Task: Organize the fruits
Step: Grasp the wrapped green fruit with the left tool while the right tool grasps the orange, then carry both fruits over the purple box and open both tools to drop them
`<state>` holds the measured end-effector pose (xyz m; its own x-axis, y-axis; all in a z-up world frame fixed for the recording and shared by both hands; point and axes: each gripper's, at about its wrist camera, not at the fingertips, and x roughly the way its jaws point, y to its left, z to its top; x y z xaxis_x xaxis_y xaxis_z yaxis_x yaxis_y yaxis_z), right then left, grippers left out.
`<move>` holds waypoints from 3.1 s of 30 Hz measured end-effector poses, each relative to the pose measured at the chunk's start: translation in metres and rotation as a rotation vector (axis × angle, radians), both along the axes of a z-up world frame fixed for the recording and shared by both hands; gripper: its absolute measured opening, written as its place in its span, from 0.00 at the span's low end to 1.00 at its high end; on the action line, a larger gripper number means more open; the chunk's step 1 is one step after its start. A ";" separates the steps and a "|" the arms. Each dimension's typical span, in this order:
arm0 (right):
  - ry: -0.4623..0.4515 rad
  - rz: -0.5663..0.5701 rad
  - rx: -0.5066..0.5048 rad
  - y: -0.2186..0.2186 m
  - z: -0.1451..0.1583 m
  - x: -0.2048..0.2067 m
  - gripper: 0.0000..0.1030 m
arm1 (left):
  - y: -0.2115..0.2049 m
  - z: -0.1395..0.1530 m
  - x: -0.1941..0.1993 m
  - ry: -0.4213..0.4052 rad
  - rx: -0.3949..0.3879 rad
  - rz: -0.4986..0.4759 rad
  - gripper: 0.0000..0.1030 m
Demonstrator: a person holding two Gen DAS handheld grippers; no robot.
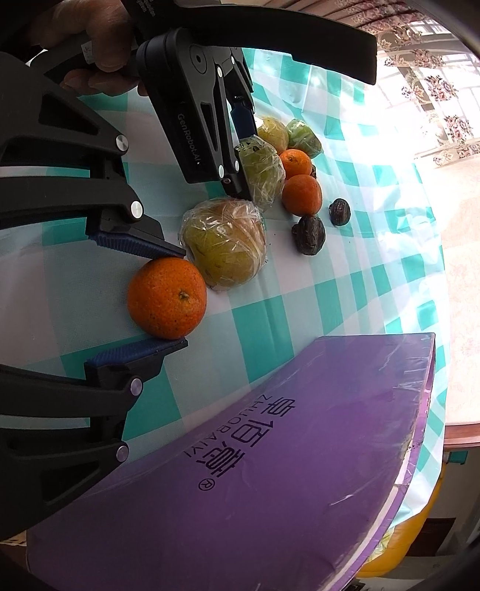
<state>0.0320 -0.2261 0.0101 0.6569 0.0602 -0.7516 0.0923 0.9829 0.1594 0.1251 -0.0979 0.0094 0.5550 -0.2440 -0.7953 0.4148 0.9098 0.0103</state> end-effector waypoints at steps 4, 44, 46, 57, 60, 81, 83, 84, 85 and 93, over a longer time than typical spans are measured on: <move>-0.005 0.019 0.006 0.001 -0.001 -0.002 0.40 | 0.008 0.002 -0.009 0.021 -0.022 0.031 0.62; -0.251 0.123 0.003 -0.010 0.101 -0.075 0.39 | 0.007 0.125 -0.109 -0.230 -0.008 0.144 0.61; -0.279 0.112 0.005 -0.018 0.112 -0.081 0.39 | -0.001 0.135 -0.113 -0.251 -0.013 0.131 0.61; -0.309 -0.013 -0.016 -0.085 0.134 -0.091 0.39 | -0.074 0.165 -0.123 -0.304 -0.031 -0.028 0.61; -0.287 -0.054 -0.025 -0.107 0.129 -0.088 0.39 | -0.101 0.167 -0.123 -0.305 -0.025 -0.080 0.61; -0.070 -0.094 -0.198 -0.213 0.091 -0.034 0.39 | -0.243 0.094 -0.062 -0.075 0.113 -0.321 0.61; -0.059 -0.074 -0.218 -0.215 0.090 -0.027 0.39 | -0.248 0.084 -0.058 -0.063 0.134 -0.324 0.61; -0.053 -0.067 -0.221 -0.216 0.088 -0.024 0.39 | -0.251 0.080 -0.057 -0.061 0.142 -0.328 0.61; -0.040 -0.063 -0.221 -0.218 0.086 -0.019 0.39 | -0.254 0.077 -0.056 -0.055 0.145 -0.330 0.61; 0.068 -0.031 -0.218 -0.223 0.062 -0.001 0.39 | -0.265 0.065 -0.046 -0.028 0.217 -0.323 0.61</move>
<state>0.0314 -0.4492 0.0725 0.6031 -0.1281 -0.7873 0.1260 0.9899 -0.0646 0.0786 -0.3625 0.0743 0.4993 -0.2381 -0.8331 0.6766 0.7077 0.2033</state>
